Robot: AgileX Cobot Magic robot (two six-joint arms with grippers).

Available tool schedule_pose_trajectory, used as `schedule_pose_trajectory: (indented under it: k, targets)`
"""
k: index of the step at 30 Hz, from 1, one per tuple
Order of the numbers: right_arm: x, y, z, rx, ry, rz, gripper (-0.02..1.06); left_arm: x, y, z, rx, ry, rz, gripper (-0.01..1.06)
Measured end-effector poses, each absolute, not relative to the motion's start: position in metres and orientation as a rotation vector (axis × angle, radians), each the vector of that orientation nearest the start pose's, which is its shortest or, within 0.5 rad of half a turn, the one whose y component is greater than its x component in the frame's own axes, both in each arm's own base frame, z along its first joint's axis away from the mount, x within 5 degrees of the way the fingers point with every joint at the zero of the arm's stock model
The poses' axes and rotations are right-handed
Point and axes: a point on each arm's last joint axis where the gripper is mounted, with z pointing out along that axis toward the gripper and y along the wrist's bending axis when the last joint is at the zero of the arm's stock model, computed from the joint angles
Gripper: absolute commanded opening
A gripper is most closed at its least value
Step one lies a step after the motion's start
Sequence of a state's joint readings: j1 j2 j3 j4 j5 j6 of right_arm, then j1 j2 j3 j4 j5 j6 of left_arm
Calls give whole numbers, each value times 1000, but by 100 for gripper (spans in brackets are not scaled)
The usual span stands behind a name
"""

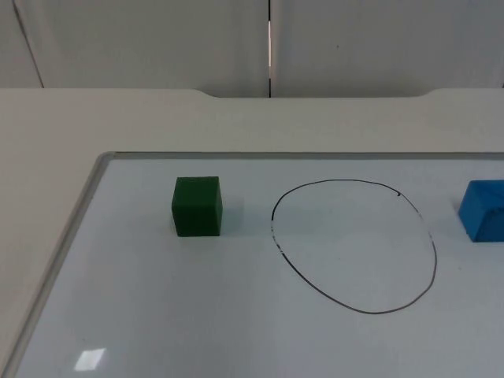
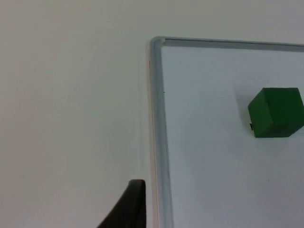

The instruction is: Push the two cubes into the marked area.

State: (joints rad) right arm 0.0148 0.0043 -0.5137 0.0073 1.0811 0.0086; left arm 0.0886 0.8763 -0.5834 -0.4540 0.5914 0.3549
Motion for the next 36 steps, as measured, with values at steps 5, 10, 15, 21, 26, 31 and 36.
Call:
schedule_pose_trajectory:
  k: [5,10,15,21,26,31,36]
  targets:
    - [-7,0,279,-7,2055,23,105,179,-8,283,2,2299,-267,104]
    - [-7,0,279,-7,2055,23,105,194,-8,293,-4,2285,-298,91]
    - [-7,0,279,-7,2055,23,105,207,-10,292,-8,2280,-351,75]
    - [-7,0,279,-7,2055,23,105,227,-15,277,34,2293,-447,61]
    - [-7,0,279,-7,2055,23,105,243,-20,266,68,2272,-535,44]
    - [-7,0,279,-7,2055,23,105,256,-24,254,100,2257,-601,26]
    - [-7,0,279,-7,2055,23,105,267,-24,237,94,2284,-636,17]
